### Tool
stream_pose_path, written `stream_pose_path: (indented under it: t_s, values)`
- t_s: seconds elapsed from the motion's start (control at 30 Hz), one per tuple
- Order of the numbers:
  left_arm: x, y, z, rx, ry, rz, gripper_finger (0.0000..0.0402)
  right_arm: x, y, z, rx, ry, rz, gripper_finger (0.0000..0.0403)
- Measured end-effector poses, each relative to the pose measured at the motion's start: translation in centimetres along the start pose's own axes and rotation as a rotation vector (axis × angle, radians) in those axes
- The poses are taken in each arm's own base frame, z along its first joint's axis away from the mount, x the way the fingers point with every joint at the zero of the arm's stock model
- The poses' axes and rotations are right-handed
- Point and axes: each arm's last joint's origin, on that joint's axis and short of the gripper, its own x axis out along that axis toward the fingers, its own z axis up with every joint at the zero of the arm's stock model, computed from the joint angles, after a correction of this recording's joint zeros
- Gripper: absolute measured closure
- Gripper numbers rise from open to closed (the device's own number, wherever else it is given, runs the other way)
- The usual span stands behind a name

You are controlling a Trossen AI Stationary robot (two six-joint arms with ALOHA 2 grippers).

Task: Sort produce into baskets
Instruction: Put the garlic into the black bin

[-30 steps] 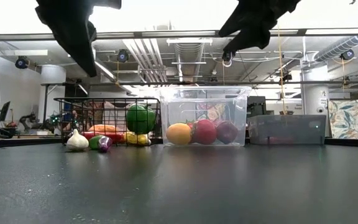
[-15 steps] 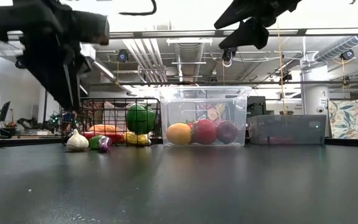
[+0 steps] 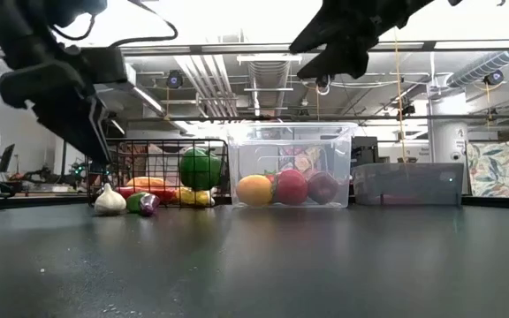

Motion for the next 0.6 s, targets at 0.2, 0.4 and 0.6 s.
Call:
stream_pose_path:
  t_s: [0.2, 0.4, 0.6]
  values:
    - [0.7, 0.6, -1.0, 0.003, -0.034, 0.085, 0.0284, 0.8, 0.1, -0.4, -0.003, 0.014, -0.004, 0.0092]
    - [1.3, 0.8, -1.0, -0.029, -0.064, 0.110, 0.0239, 0.8, 0.2, -0.3, -0.003, 0.002, -0.001, 0.0092]
    - [2.0, 1.0, -1.6, -0.021, -0.081, 0.134, 0.0170, 1.0, 0.2, -0.4, -0.003, 0.007, -0.001, 0.0092]
